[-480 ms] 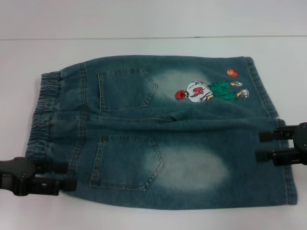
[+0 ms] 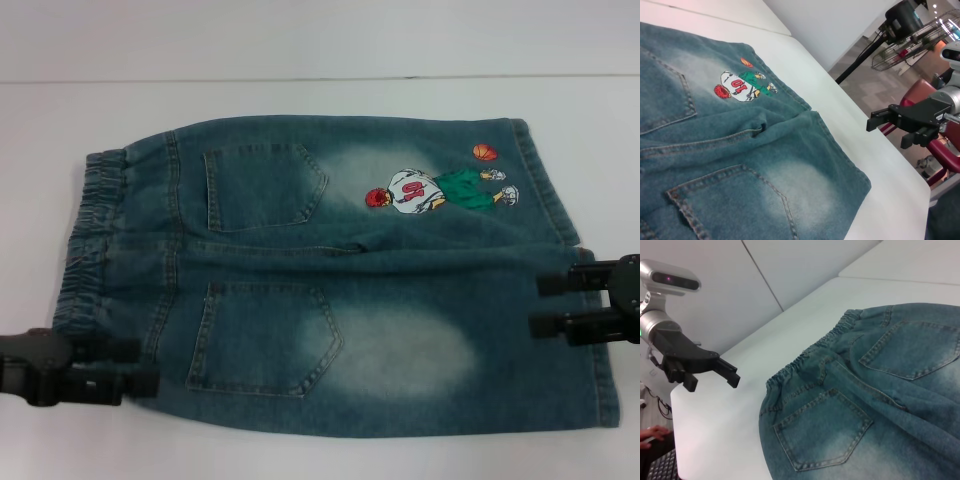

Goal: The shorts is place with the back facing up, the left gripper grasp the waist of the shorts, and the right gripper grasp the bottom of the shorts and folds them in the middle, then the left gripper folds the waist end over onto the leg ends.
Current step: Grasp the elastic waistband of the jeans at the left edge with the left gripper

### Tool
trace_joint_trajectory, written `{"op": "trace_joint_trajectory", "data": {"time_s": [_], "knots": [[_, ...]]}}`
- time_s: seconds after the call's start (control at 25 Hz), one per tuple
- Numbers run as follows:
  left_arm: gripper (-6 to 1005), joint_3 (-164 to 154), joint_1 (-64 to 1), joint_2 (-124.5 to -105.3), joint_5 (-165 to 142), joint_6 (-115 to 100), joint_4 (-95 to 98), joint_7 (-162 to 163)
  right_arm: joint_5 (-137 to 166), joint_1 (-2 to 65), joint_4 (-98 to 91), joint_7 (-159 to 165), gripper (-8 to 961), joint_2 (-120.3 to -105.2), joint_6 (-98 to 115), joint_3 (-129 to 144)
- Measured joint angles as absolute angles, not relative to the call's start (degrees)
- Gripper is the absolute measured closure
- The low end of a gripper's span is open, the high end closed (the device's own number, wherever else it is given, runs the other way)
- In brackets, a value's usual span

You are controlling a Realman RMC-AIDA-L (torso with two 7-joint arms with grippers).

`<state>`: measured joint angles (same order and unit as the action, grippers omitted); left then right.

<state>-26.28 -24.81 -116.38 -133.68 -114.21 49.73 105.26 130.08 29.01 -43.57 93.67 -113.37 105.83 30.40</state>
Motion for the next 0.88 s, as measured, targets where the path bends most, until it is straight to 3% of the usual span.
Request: {"op": "trace_joint_trajectory", "data": {"time_s": [0.56, 0.88], "knots": [[96, -25.14, -35.60, -109.58, -147.35, -112.59, 55.59, 135.97, 129.77, 30.68, -43.73, 96.73, 151, -113.01, 106.68, 30.27], [96, -27.91, -39.48, -108.99, -158.65, -103.47, 49.80, 140.08, 129.92, 31.50, -43.77, 97.95, 151, -112.93, 106.80, 30.52]]}}
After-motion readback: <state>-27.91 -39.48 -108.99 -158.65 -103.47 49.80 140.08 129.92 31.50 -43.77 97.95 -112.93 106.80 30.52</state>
